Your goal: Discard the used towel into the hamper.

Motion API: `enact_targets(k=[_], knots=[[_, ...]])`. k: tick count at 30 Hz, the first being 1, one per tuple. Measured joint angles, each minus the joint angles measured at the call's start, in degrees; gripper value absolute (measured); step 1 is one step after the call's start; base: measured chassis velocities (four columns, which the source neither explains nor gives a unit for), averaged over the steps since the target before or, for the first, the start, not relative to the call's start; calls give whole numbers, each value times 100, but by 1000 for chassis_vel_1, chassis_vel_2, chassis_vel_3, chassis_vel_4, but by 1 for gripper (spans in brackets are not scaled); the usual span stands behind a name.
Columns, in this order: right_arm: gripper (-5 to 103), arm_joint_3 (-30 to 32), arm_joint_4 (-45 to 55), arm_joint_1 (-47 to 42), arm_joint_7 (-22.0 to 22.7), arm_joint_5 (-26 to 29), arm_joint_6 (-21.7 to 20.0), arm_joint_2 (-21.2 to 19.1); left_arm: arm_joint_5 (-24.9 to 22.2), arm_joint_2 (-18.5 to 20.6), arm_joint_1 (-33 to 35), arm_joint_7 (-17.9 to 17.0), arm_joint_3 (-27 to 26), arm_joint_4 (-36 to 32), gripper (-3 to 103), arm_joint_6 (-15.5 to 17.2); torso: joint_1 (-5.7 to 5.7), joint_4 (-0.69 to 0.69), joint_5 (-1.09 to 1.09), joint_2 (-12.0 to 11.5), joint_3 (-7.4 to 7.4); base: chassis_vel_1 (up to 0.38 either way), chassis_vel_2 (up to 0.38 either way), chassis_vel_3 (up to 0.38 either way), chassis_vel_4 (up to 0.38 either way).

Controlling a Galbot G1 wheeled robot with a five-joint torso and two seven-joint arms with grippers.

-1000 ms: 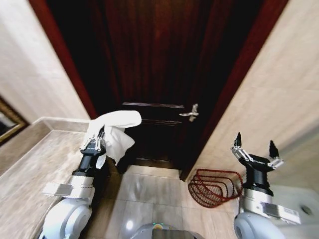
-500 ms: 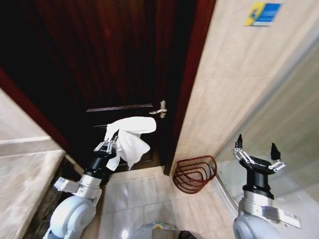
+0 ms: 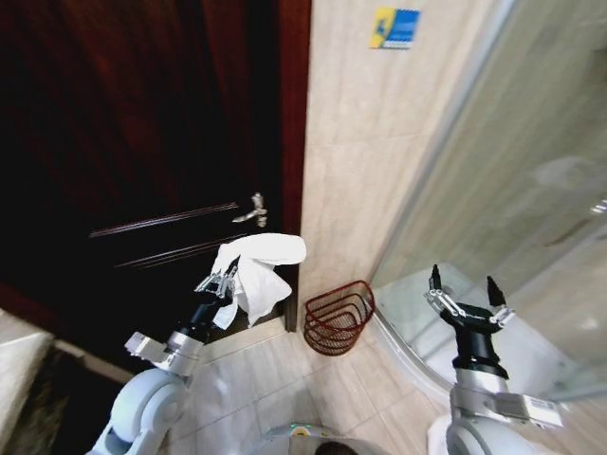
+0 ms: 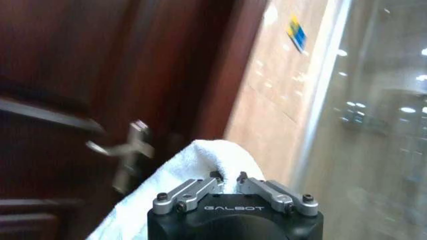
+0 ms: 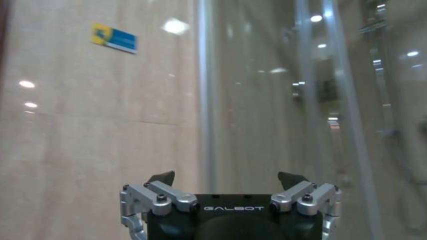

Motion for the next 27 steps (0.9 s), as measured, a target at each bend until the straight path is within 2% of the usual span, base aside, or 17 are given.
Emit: enact_targets(k=[4, 6, 11, 20, 27], knots=[[100, -5, -22, -67, -77, -95, -28, 65, -126, 163, -166, -46, 320, 241, 4, 41, 0, -2, -1, 0, 0, -129, -114, -116, -142], [100, -7, -50, -163, -319, -132, -7, 96, -188, 226, -276, -106, 509, 407, 4, 48, 0, -2, -2, 0, 0, -134, -133, -130, -120], [100, -77, -98, -219, -547, -225, 73, 188, -304, 346, -455, -164, 821, 640, 4, 81, 0, -1, -2, 0, 0, -136, -117, -123, -112], [100, -179, -251, -136, -541, -352, 196, 277, -550, 459, -832, -230, 1170, 1203, 4, 112, 0, -1, 0, 0, 0, -130, -124, -122, -124], [100, -228, -380, -69, -544, -445, 264, 313, -381, 413, -1319, -382, 1379, 1906, 4, -17, 0, -1, -2, 0, 0, -123, -125, -110, -113]])
